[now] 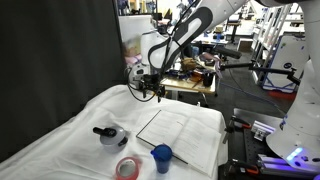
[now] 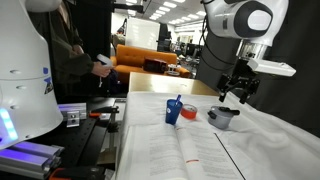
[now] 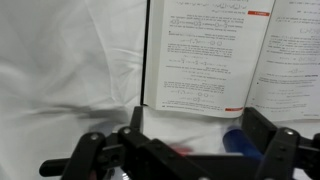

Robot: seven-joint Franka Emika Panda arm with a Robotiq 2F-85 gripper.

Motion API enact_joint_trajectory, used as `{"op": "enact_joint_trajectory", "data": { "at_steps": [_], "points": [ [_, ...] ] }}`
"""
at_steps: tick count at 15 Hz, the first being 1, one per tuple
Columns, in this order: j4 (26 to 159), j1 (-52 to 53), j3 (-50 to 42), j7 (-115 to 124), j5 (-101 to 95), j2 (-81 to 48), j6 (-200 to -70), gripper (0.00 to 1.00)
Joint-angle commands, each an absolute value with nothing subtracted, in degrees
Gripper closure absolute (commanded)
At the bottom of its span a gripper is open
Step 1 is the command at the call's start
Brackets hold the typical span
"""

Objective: Take the marker out of the cup and put it on the book

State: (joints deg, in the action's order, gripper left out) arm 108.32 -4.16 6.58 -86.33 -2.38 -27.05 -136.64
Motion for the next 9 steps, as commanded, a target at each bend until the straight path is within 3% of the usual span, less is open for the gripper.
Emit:
{"op": "enact_joint_trajectory", "data": {
  "at_steps": [1, 9],
  "points": [
    [105.8, -5.6, 7.8, -90.6, -0.8, -28.6, -134.1, 0.0],
    [106.8, -4.5, 6.7, -88.8, -1.2, -28.3, -136.0, 0.0]
  ]
}}
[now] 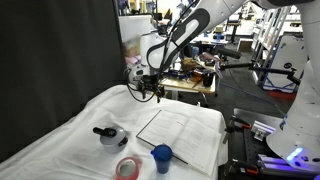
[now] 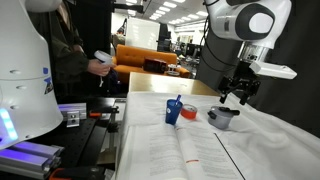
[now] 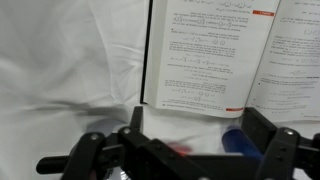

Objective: Take the marker out of the cup and put it on the book

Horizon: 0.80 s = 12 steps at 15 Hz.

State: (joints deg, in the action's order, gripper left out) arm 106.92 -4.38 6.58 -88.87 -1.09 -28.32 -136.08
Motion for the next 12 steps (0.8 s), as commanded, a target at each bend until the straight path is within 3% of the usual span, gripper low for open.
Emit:
{"op": "enact_joint_trajectory", "data": {
  "at_steps": [1, 12],
  "points": [
    [106.8, -4.5, 6.7, -88.8, -1.2, -28.4, -136.0, 0.0],
    [107.2, -4.9, 7.2, -90.3, -1.0, -28.4, -136.9, 0.0]
  ]
}}
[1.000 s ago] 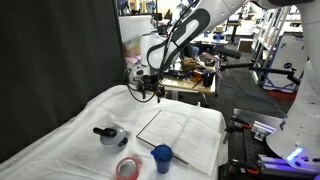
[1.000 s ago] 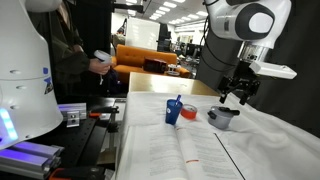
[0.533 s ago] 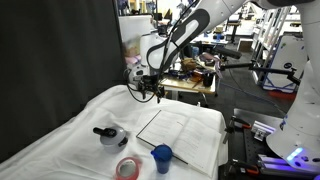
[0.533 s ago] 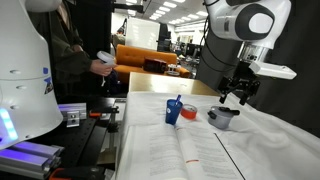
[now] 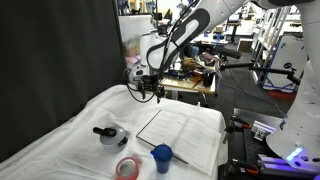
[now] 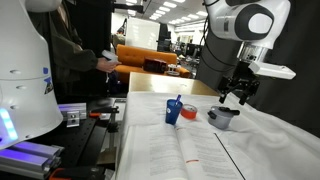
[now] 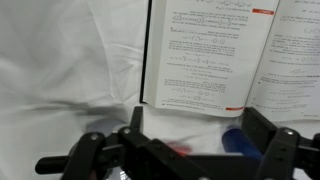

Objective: Take the marker out of the cup and put it on the book

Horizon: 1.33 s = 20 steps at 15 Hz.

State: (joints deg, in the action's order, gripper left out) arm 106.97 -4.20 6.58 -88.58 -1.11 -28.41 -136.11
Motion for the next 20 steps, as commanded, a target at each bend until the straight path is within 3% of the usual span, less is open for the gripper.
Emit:
{"op": "enact_joint_trajectory", "data": {
  "at_steps": [1, 20],
  "points": [
    [107.1, -4.9, 7.2, -90.1, -0.9, -28.4, -136.9, 0.0],
    [106.8, -3.8, 6.2, -87.9, -2.1, -28.5, -135.9, 0.0]
  ]
}}
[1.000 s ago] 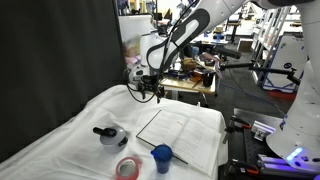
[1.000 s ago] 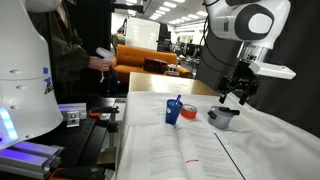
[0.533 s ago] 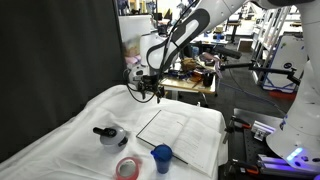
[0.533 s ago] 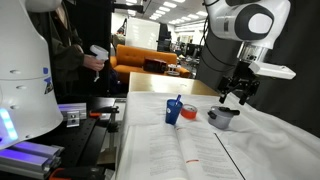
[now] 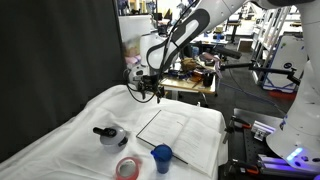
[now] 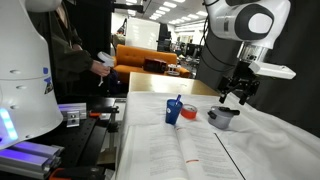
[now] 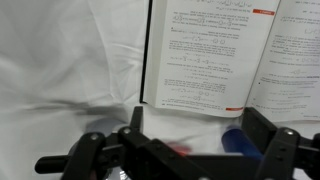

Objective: Take the marker out of the cup and put it on the book

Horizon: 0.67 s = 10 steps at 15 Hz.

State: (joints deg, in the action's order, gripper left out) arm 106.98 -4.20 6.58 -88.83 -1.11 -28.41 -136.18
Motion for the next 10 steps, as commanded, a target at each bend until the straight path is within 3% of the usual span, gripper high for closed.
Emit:
{"op": "enact_joint_trajectory", "data": {
  "at_steps": [1, 10],
  "points": [
    [106.9, -3.9, 6.3, -88.0, -2.1, -28.5, -136.0, 0.0],
    [107.8, -6.9, 9.5, -96.1, 2.8, -28.5, -139.4, 0.0]
  ]
}}
